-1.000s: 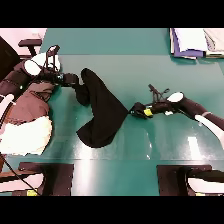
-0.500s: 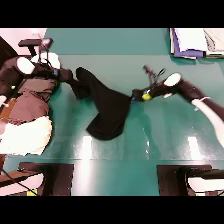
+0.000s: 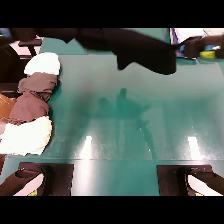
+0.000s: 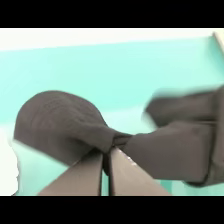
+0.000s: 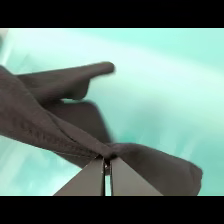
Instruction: Fold the shirts.
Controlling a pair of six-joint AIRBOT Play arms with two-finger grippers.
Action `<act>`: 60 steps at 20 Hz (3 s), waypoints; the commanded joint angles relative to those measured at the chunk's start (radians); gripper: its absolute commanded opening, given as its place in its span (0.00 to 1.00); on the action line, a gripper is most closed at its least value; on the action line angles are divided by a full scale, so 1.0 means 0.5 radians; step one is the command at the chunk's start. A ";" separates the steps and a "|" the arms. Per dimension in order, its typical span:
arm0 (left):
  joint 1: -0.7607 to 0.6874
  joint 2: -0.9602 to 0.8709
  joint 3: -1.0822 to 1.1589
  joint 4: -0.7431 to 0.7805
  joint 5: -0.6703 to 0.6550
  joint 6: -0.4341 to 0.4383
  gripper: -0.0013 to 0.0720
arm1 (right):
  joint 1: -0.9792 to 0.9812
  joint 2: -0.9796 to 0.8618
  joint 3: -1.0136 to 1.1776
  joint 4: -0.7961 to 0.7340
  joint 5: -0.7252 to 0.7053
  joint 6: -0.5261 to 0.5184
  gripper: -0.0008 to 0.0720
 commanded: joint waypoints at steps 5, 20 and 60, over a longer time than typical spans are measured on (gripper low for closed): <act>0.002 0.109 -0.535 -0.052 -0.494 -0.002 0.05 | -0.037 0.421 -0.587 -0.093 0.227 0.135 0.03; 0.002 0.114 -1.364 -0.367 -0.426 0.103 0.87 | -0.037 0.533 -1.609 0.082 0.157 0.193 0.04; 0.002 -0.810 -0.556 0.058 -0.439 -0.053 0.05 | 0.824 -1.203 -0.650 1.101 -0.097 -0.259 0.04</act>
